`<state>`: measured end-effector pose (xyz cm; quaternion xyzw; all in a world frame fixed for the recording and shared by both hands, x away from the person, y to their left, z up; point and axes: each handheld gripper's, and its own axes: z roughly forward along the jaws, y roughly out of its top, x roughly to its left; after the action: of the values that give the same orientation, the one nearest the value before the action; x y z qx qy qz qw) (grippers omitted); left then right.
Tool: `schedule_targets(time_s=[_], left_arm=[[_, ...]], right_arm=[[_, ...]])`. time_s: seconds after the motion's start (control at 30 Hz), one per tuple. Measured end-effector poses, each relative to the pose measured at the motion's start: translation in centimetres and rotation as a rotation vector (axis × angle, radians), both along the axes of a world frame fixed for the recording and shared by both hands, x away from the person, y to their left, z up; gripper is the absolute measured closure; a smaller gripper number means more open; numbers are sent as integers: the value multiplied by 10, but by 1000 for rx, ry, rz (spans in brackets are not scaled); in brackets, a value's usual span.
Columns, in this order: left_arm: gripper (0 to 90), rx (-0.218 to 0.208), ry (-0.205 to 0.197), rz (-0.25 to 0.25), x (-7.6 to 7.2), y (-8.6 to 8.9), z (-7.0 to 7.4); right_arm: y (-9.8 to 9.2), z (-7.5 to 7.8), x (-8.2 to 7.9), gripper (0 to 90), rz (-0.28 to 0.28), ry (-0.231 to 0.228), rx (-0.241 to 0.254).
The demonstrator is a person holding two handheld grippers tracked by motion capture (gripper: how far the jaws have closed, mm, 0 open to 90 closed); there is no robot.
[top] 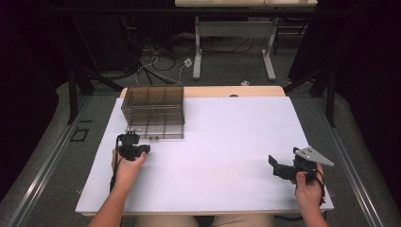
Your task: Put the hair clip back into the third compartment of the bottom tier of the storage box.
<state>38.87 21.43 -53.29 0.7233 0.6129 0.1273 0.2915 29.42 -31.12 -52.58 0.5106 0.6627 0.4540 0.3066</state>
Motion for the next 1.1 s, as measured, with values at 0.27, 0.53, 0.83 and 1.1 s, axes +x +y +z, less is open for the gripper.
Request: schedule_targets(time_s=[0.27,0.53,0.83,1.1], left_arm=[[794,-1,-61,4,-4,1,5],[794,-10,-125,15,-8,1,10],[794,-24,-179,21,-12,3,15],[795,-38,-222,29,-15,4,20]], right_arm=[[0,0,0,0,0,0,-1],[0,0,0,0,0,1,0],[0,0,0,0,2,-2,2],[0,0,0,0,2,-4,2]])
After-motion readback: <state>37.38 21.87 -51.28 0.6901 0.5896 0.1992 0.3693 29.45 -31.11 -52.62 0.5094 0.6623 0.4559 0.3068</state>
